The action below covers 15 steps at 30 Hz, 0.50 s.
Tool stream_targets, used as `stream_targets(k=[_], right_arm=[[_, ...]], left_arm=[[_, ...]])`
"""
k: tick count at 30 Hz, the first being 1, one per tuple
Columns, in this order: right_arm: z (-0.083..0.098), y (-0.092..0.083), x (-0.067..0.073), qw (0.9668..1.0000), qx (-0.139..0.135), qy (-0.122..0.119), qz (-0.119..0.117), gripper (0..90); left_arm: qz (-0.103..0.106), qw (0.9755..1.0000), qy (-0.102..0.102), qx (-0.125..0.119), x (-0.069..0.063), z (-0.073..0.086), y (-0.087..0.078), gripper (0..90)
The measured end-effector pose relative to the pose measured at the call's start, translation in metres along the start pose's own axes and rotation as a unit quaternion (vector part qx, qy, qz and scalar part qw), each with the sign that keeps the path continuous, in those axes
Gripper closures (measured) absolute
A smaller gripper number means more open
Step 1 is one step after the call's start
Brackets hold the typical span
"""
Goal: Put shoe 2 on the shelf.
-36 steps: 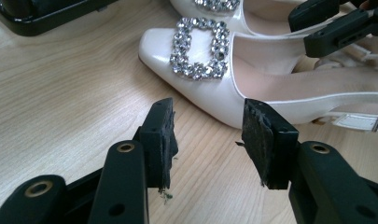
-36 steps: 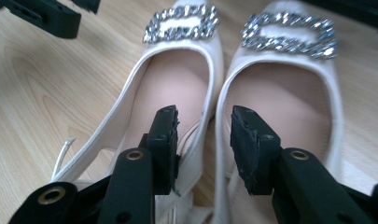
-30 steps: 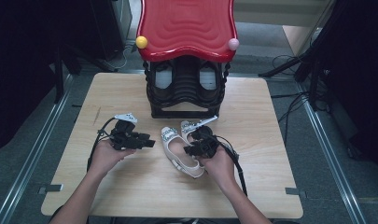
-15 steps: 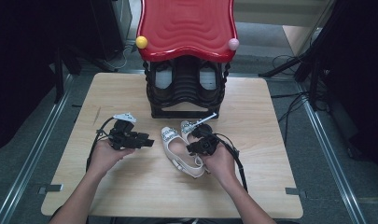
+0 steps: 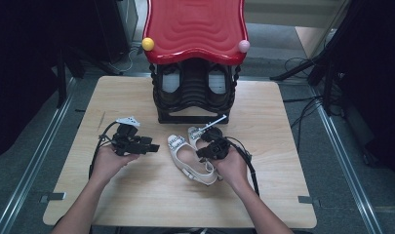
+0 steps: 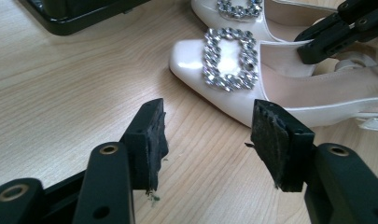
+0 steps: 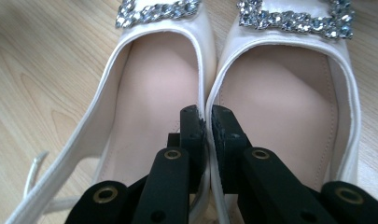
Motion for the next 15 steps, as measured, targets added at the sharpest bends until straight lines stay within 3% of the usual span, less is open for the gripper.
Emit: stream_targets(k=[6,12,15], right_arm=[[-0.004,-0.009,-0.004,0.9998,0.011,-0.011,-0.009,85.2],[-0.012,-0.018,-0.010,0.9984,0.026,-0.045,-0.023,85.2],[-0.018,-0.024,-0.009,0.9960,0.040,-0.076,-0.025,85.2]], left_arm=[[-0.003,1.0000,-0.005,-0.003,0.004,0.003,-0.004,43.6],[-0.009,0.9999,-0.009,-0.010,0.006,0.006,-0.008,43.4],[-0.009,0.9998,-0.011,-0.014,0.008,0.007,-0.011,43.3]])
Point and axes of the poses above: each handheld gripper's, and its own axes: y roughly forward along the jaws, z roughly out of its underside, x roughly to its left, the point moved 1 cm from there along y, roughly forward along the jaws, and after that the axes turned 5 degrees about x, right-handed, at the moved point
